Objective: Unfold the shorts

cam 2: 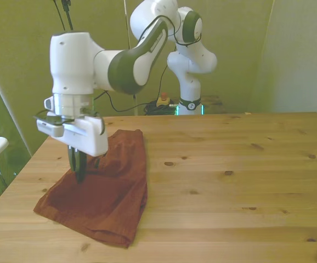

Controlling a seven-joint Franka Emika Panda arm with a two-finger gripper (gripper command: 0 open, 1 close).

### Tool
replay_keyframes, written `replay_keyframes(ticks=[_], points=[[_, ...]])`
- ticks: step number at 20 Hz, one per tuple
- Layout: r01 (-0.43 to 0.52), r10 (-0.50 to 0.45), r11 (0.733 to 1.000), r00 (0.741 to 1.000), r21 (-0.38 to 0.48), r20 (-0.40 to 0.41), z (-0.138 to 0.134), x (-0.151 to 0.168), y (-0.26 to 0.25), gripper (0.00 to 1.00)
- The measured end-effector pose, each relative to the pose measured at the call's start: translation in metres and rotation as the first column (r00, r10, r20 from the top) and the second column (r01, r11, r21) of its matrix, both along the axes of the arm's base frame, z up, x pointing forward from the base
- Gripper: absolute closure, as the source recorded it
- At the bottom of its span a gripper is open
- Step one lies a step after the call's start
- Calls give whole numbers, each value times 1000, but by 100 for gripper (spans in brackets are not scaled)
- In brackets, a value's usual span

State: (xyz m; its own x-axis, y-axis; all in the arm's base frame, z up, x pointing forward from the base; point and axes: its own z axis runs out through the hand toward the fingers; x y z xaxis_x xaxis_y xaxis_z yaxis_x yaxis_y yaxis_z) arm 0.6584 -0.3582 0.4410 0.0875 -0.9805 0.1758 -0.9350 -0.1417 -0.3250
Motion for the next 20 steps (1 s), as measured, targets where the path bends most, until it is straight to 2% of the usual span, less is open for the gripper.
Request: replay_keyframes(ticks=[5,9,12,16,17,20], points=[[-112,115,991,992,-75,41,42,-12,80,100],[-215,221,969,974,-124,37,58,-18,155,100],[-274,280,948,960,-164,13,58,-6,217,100],[-344,343,920,939,-187,-35,36,16,289,100],[-360,356,913,933,-191,-55,29,21,301,0],[-404,387,895,914,-186,-125,0,36,328,0]])
